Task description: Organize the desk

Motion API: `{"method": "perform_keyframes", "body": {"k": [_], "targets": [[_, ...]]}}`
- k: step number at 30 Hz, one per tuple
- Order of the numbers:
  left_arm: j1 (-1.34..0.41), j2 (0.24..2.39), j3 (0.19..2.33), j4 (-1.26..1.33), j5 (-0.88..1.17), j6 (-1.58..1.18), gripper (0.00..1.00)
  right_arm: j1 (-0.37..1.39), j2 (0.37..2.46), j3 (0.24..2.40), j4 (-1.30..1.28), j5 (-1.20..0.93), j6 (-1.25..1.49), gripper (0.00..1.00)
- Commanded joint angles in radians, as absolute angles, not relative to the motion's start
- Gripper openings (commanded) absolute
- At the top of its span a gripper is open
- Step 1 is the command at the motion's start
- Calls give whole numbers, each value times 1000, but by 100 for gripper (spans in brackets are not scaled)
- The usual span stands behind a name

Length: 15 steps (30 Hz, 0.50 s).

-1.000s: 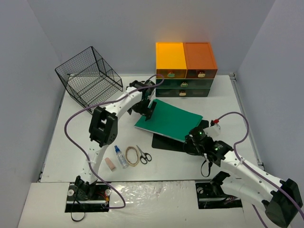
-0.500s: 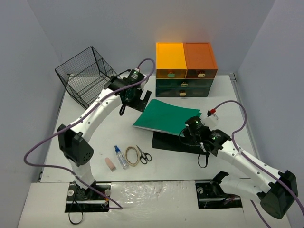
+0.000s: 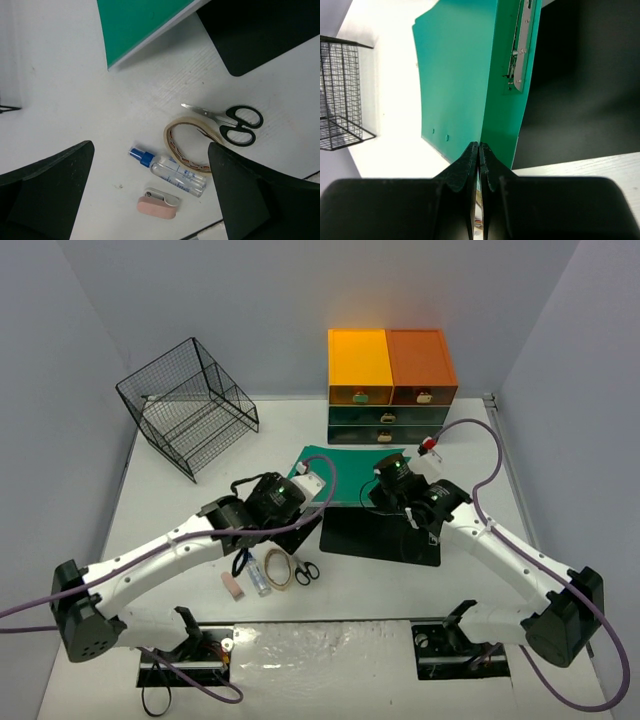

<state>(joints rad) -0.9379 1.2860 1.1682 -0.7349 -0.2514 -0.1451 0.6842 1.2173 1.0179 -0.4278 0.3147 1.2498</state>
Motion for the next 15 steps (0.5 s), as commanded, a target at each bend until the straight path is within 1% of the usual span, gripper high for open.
{"method": "perform_keyframes", "body": {"k": [1,6,12,15], "targets": [[-1002,1156,1139,-532,-407,-75,97,683,1268,1141,-459,283,1224,0],[-1033,1145,1078,-396,-454,14,97,671,1318,1223,-504,239,1227,0],[-1070,1203,1023,-252,-465,114,97,653,1354,1319,-561,196,1225,0],[-1107,1239,1001,-180,-516,169,97,647,1372,1353,-578,171,1225,0]]}}
